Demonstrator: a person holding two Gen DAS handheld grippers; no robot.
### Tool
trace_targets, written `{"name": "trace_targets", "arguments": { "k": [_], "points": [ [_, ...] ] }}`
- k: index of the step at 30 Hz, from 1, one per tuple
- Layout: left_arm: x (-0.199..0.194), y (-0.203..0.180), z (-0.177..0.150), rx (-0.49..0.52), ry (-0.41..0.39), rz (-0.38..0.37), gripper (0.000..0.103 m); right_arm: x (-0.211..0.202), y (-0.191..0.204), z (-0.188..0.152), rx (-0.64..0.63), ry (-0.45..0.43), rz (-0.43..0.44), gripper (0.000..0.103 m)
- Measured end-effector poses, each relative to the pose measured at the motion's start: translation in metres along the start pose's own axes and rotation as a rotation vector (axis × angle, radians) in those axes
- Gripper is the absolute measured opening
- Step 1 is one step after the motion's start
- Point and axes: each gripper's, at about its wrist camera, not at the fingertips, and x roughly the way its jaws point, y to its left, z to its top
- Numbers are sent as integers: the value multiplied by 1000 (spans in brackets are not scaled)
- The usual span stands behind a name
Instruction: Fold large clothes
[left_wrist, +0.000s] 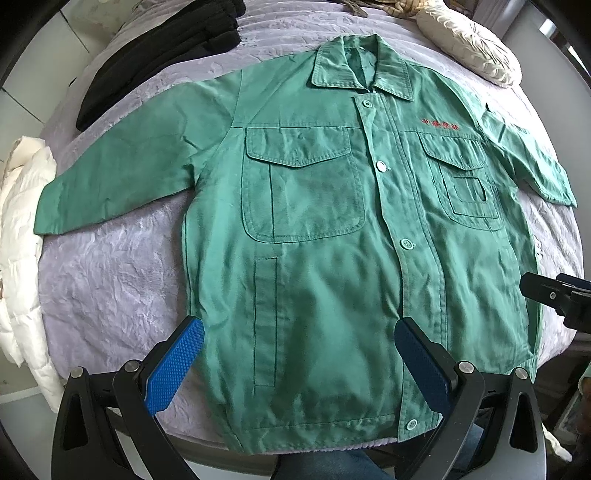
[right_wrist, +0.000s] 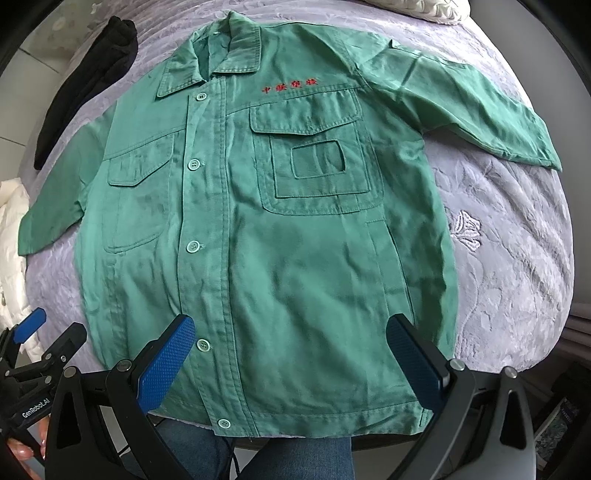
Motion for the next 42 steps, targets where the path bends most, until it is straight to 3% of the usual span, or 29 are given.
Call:
{"name": "trace_targets", "arguments": {
  "k": [6, 11, 22, 28, 32, 33, 34, 35, 36, 37, 39, 42],
  "points": [
    [12, 29, 2, -65, 10, -56, 103, 5, 21, 5, -14, 24, 39, 103],
    [28, 86, 7, -179, -11, -93, 103, 15, 55, 9, -54, 42, 90, 103],
    [92, 296, 35, -548, -160, -58, 103, 48, 181, 4, -264, 51, 305, 103],
    [129, 409, 40, -769, -244, 29, 103, 74, 232, -5, -347, 78, 339, 103],
    [145, 453, 36, -820, -276, 86, 103, 94, 251, -9, -384, 95, 337, 103],
    [142, 460, 33, -826, -300, 108, 96, 98, 255, -11, -387, 95, 338, 103],
    [140, 462, 29, -830, -320, 129, 72, 101, 258, -12, -389, 94, 341, 103],
    [135, 465, 24, -824, -341, 140, 56, 103, 261, -13, -389, 92, 344, 103],
    [133, 467, 22, -818, -345, 146, 27, 104, 262, -14, -388, 91, 344, 103],
    [129, 468, 19, -815, -349, 154, 6, 108, 265, -13, -385, 91, 342, 103],
    [117, 469, 11, -801, -385, 144, 6, 114, 264, -12, -370, 90, 344, 103],
    [105, 437, 20, -746, -440, 103, 6, 113, 256, -10, -349, 62, 356, 103]
  ]
}}
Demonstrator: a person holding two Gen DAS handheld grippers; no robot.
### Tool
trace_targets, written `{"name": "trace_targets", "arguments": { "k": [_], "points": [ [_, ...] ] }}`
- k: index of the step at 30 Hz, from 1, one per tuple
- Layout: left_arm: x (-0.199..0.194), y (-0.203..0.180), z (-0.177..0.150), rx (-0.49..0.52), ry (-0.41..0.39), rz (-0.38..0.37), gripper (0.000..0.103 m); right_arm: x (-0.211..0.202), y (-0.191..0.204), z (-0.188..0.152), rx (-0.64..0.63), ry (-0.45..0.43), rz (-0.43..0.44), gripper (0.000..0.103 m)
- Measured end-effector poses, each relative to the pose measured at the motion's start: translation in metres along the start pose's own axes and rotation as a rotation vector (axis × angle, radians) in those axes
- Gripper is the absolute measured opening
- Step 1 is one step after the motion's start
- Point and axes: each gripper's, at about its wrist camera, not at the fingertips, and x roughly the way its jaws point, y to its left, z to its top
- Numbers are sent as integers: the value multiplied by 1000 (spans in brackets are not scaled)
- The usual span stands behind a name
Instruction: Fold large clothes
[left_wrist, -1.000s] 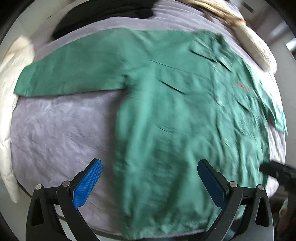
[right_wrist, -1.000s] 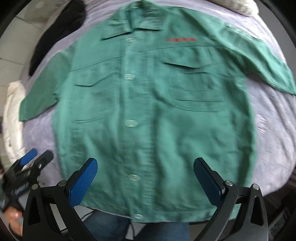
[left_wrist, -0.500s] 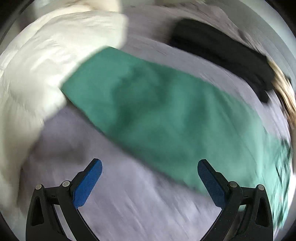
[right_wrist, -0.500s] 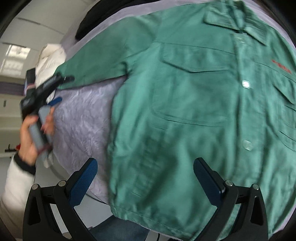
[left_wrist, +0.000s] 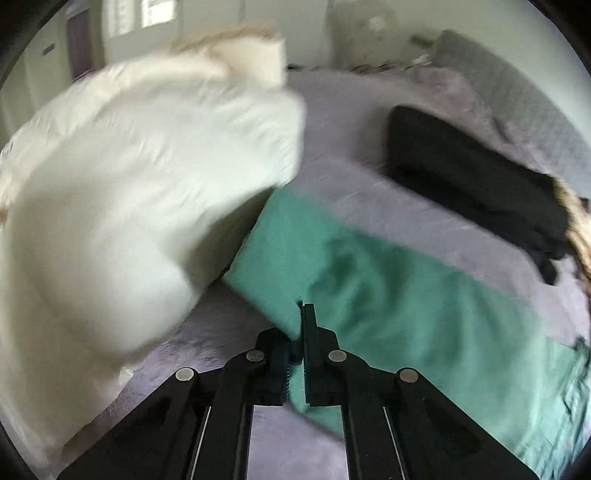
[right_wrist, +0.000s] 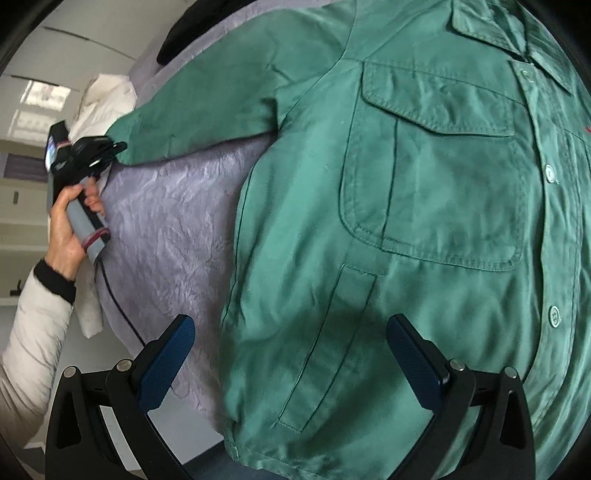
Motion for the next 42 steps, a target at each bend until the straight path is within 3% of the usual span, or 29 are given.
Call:
{"name": "trace_targets", "arguments": {
  "k": [3, 10, 14, 18, 21, 23, 27, 28, 29, 31, 32, 35, 38, 42],
  "points": [
    [-32, -31, 4, 88, -59, -105, 6, -15, -9, -3, -7, -50, -3, 103],
    [-107, -169, -7, 286, -124, -442, 6, -52, -46, -5, 30, -172, -10, 103],
    [-133, -274, -41, 393, -82, -643, 6, -82, -86, -7, 99, -256, -20, 103],
    [-132, -371, -103, 516, 13, -733, 6, -102, -129, -11, 182, -312, -47, 103],
    [-115, -431, -167, 629, 111, -737, 6, -117, -175, -18, 260, -339, -68, 103],
    [-107, -452, -202, 686, 151, -714, 6, -122, -204, -24, 312, -347, -78, 103],
    [-84, -479, -258, 816, 181, -582, 7, -125, -255, -34, 414, -336, -75, 103],
    [-81, -472, -265, 829, 183, -562, 12, -125, -262, -36, 432, -334, -68, 103],
    [-78, -467, -268, 841, 183, -543, 22, -125, -270, -38, 451, -332, -58, 103],
    [-78, -465, -271, 843, 167, -514, 87, -127, -277, -39, 469, -337, -48, 103],
    [-75, -468, -273, 834, 142, -507, 92, -130, -281, -38, 472, -344, -43, 103],
    [-96, -446, -257, 845, 98, -513, 92, -134, -286, -26, 476, -371, -15, 103],
    [-108, -408, -236, 810, 54, -462, 92, -134, -283, -8, 473, -390, 54, 103],
    [-96, -345, -214, 730, 52, -298, 92, -112, -268, 36, 448, -398, 152, 103]
  ]
}}
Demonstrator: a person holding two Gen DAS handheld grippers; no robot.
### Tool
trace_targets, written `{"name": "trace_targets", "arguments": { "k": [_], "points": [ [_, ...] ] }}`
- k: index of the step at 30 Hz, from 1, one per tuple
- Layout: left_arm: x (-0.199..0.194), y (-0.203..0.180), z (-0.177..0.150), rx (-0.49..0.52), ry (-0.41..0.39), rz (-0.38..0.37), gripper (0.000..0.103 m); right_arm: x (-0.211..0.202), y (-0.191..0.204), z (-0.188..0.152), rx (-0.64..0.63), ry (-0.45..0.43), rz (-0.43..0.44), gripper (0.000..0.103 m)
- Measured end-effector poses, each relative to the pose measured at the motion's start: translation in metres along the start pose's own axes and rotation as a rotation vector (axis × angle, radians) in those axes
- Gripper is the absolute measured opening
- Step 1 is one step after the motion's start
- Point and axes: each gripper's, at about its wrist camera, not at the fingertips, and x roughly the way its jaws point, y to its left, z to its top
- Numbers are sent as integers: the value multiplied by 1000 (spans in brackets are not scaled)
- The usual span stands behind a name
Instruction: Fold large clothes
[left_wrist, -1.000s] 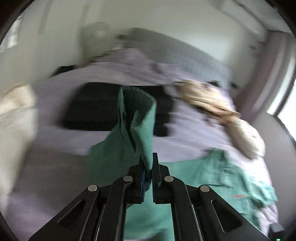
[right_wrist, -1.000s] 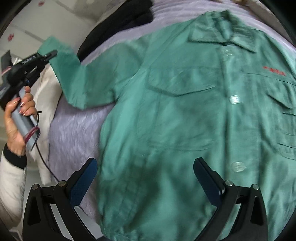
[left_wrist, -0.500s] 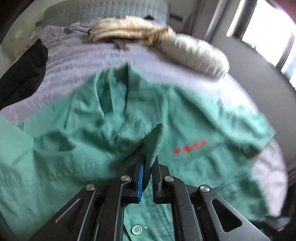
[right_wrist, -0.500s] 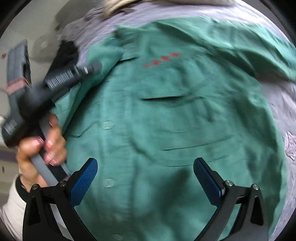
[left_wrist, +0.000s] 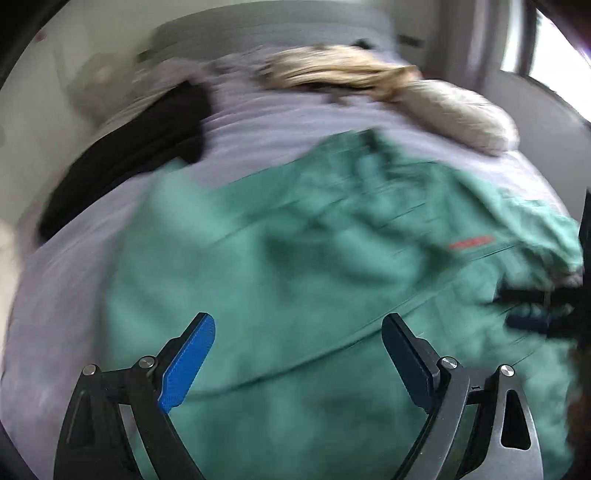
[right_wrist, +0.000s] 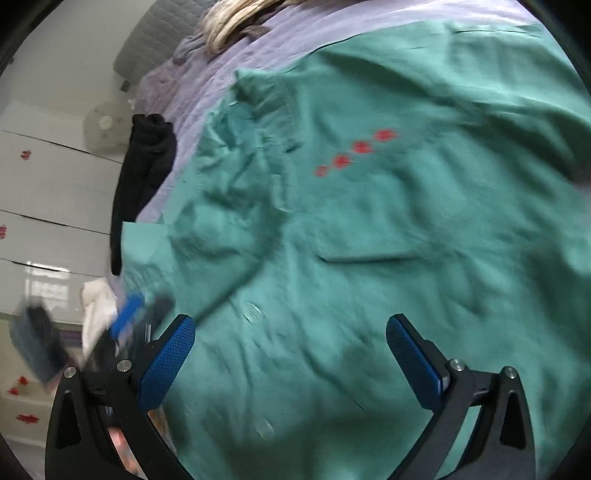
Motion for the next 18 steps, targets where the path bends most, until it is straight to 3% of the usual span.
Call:
{"name": "trace_targets", "arguments": {
  "k": [3, 6, 8, 9, 10, 12, 16, 18],
  "points": [
    [10, 36, -31, -24, 73, 127, 92, 25, 20, 15, -19, -31, 56, 103],
    [20, 63, -51, -64, 122, 198, 92, 42, 35, 31, -20, -90, 34, 100],
    [27, 78, -58, -114, 127, 217, 92, 54, 37, 40, 37, -95, 44, 67],
    [30, 82, -59, -127, 124, 226, 92, 60, 37, 44, 62, -71, 30, 16],
    [32, 86, -59, -138, 121, 236, 92, 67, 34, 48, 86, -34, 9, 5],
    [35, 92, -58, -153, 118, 243, 92, 63, 37, 55, 93, -48, 15, 5],
    [36, 97, -55, -154, 108, 240, 92, 8, 58, 60, -82, -246, -39, 5],
    [40, 97, -56, -149, 108, 237, 92, -5, 47, 61, -77, -272, -86, 5]
  ]
}}
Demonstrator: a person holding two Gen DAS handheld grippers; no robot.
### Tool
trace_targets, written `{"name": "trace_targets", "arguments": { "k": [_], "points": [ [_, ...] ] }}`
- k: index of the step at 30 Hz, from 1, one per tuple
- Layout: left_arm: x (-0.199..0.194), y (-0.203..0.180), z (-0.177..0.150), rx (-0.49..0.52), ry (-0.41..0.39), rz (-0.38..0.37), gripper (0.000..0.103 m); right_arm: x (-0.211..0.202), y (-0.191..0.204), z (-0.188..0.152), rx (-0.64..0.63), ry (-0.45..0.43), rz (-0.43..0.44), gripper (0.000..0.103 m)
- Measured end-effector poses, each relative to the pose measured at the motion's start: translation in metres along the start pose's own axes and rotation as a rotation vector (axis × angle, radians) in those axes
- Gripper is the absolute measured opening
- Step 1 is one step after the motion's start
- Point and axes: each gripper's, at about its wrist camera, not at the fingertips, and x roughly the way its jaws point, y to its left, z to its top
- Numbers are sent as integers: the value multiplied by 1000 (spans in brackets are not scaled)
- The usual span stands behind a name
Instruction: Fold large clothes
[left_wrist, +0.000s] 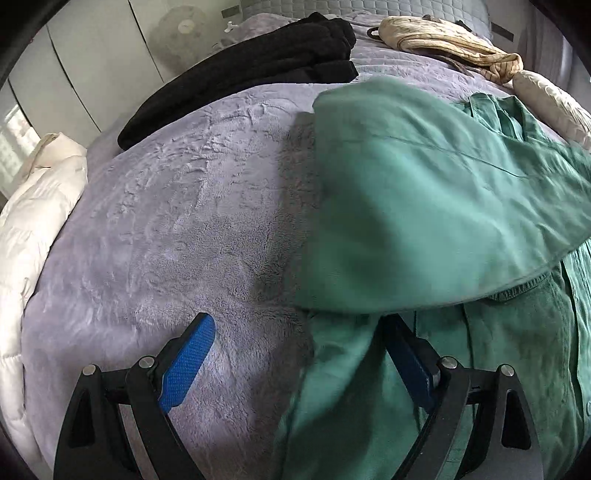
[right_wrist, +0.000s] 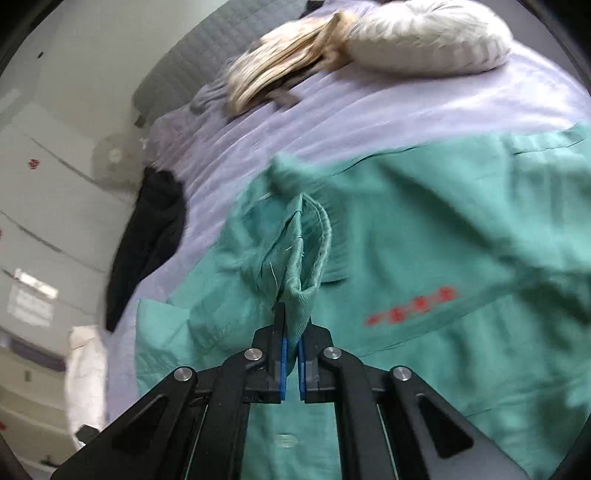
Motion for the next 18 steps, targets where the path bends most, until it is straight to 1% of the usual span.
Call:
{"name": "trace_targets", "arguments": {
  "k": [2, 4, 6, 8, 11, 12, 13, 14, 15, 16, 17, 18],
  "points": [
    [2, -2, 1, 23, -5, 13, 92, 2, -22, -1, 48, 21, -40, 5],
    [-5, -2, -2, 72, -8, 20, 92, 6, -49, -7, 127, 42, -66, 5],
    [-12, 1, -4, 114, -7, 17, 92, 6, -70, -16, 173, 54, -84, 5],
    [-21, 9, -4, 125, 4, -10, 92, 8, -80, -24, 196, 64, -91, 6],
    [-28, 24, 9, 87, 24, -65, 92, 4, -88, -28, 217, 72, -88, 11],
    [-28, 32, 17, 57, 31, -87, 92, 3, -89, -28, 236, 82, -86, 17],
    [-29, 37, 22, 36, 29, -89, 92, 1, -88, -29, 243, 89, -84, 25],
    [-28, 42, 29, 14, 25, -86, 92, -3, -84, -33, 240, 97, -78, 29],
    [-28, 49, 35, -10, 18, -82, 92, -7, -76, -39, 225, 110, -57, 36],
    [-28, 55, 42, -33, 10, -76, 92, -8, -64, -45, 210, 124, -20, 47],
    [-27, 60, 46, -50, 2, -62, 92, -7, -45, -56, 194, 151, 44, 51],
    [-27, 64, 49, -65, -3, -48, 92, -3, -30, -67, 186, 178, 96, 53]
  ]
}}
